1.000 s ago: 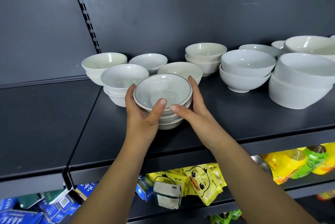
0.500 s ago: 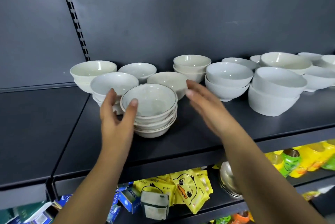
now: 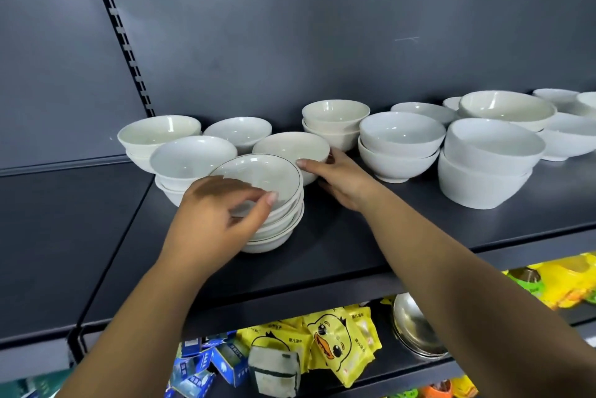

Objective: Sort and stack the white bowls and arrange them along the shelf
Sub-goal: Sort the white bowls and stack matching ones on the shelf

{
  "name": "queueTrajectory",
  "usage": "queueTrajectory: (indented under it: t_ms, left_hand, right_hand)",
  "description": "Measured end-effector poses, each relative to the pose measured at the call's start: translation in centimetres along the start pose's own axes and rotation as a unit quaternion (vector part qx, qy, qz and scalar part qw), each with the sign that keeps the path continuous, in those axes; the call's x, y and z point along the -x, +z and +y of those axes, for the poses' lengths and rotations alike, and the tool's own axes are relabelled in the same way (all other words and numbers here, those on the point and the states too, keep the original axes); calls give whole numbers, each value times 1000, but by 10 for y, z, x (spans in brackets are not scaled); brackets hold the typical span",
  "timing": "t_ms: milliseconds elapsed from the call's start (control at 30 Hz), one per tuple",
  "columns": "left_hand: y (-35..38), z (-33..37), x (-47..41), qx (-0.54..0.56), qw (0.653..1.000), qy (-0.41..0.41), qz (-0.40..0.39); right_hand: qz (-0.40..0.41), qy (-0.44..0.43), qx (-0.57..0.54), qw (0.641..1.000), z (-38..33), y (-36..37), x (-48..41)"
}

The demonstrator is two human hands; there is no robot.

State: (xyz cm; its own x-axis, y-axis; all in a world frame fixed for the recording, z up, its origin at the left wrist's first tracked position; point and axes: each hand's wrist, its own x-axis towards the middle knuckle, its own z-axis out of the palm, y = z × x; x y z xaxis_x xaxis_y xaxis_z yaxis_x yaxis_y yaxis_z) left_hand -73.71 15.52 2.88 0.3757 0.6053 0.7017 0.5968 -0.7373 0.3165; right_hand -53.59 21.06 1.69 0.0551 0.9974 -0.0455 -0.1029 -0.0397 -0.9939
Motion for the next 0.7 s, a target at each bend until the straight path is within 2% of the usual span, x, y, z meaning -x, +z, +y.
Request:
queueTrajectory:
  t_ms: [133, 333, 700]
  left_hand:
    - [1, 1, -1, -15, 1000, -5, -14]
    - [0, 2, -2, -11, 999, 13, -27]
    - [-1, 0, -4, -31, 998, 28, -54]
  right_hand:
    - [-28, 20, -12, 999, -6, 0, -3]
    - [17, 79, -119, 990, -10, -4, -5]
    - [54, 39, -233, 970, -44, -3, 13]
